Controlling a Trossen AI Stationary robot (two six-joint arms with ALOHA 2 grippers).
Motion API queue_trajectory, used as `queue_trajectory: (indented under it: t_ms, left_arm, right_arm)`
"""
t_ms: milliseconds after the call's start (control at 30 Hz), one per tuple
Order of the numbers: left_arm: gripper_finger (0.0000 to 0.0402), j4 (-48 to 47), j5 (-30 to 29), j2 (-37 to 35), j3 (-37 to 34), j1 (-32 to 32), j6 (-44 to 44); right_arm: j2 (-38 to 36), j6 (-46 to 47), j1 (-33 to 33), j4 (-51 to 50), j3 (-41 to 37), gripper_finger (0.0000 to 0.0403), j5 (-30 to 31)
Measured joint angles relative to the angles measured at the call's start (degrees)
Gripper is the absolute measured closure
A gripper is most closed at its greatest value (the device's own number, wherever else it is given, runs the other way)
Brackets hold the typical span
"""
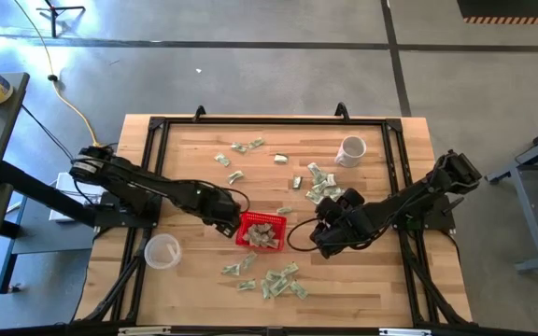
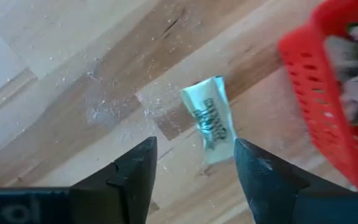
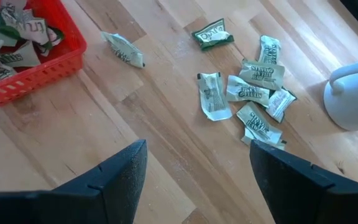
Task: Pick and place Stevia / Truvia into bins
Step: Put the green stevia packet into the red basket
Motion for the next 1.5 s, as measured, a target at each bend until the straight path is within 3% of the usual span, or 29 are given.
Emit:
queue_trajectory:
  t_ms: [333,733,967,1167,1333,1500]
  left_arm:
    - [0.0164,3.87,2.80,6.31,0.04,-0.04,1.14]
    - [0.0265,5.08,3.17,11.06,0.35,-0.04,4.72]
    - [0.0380,0.01,0.71,8.03,-0.13,0.02,7.74]
    - [0.0363,-8.00,-0.62,0.37,1.91,0.39,9.55]
    - [0.0381,6.29,3.04,-7.32,3.37,0.35,14.06]
    - [0.0363,19.50,9.05,-4.63,3.39,0.35,17.08]
  right_arm:
    - [0.00,0.01,0.02,-0.04,0.02,0.0128,-0.12]
    - [0.00,0.00,0.02,-0.53,0.02,0.0128,-0.33]
    - [0.00,-0.01,0.63,-0.88,0.02,0.0128,0.88]
    - [-0.11,0.01,1.38,-1.59,0.02,0.0128,1.69]
    - [-0.11,0.10,1.36,-2.58,0.02,0.0128,1.45]
    - [-0.11,0.16,1.36,-2.96,0.02,0.0128,1.44]
